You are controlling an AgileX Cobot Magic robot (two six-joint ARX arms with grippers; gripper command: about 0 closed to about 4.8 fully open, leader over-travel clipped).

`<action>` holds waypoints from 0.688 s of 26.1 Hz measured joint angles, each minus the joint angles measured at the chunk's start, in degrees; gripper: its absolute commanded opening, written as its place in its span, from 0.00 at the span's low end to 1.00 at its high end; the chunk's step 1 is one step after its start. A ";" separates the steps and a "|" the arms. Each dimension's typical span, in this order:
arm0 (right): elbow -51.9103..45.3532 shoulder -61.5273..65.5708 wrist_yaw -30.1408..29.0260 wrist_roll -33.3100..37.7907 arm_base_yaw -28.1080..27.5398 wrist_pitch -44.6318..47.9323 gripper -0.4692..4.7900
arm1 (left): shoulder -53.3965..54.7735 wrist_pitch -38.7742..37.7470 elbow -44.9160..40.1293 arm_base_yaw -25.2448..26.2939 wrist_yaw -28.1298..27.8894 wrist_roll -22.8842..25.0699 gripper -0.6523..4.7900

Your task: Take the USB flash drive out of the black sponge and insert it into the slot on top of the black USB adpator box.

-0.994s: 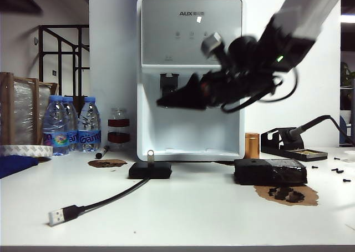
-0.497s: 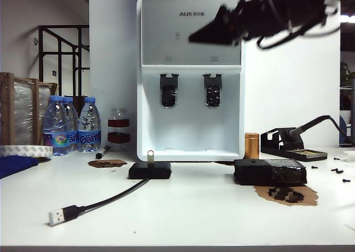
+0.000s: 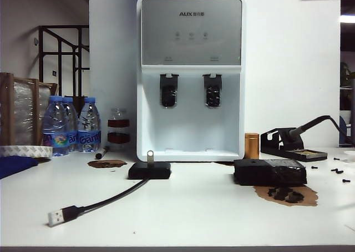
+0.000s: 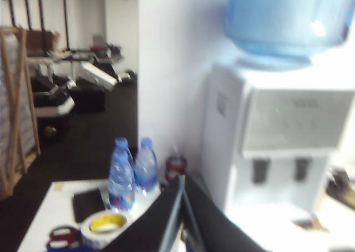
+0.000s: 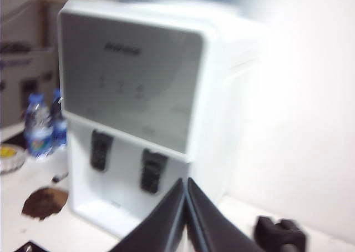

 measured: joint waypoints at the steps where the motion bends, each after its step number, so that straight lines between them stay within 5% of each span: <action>1: -1.33 -2.80 -0.87 0.55 -1.44 -0.04 0.09 | -1.62 -2.25 0.02 0.00 0.50 0.85 0.11; 12: -21.59 -31.39 -3.02 7.91 -4.44 -3.87 0.09 | -6.29 -18.08 -1.44 -0.04 -0.35 3.78 0.11; 18: -26.01 -38.25 -1.09 10.56 -4.44 -3.19 0.09 | -10.38 4.11 -17.14 0.09 -4.22 4.33 0.11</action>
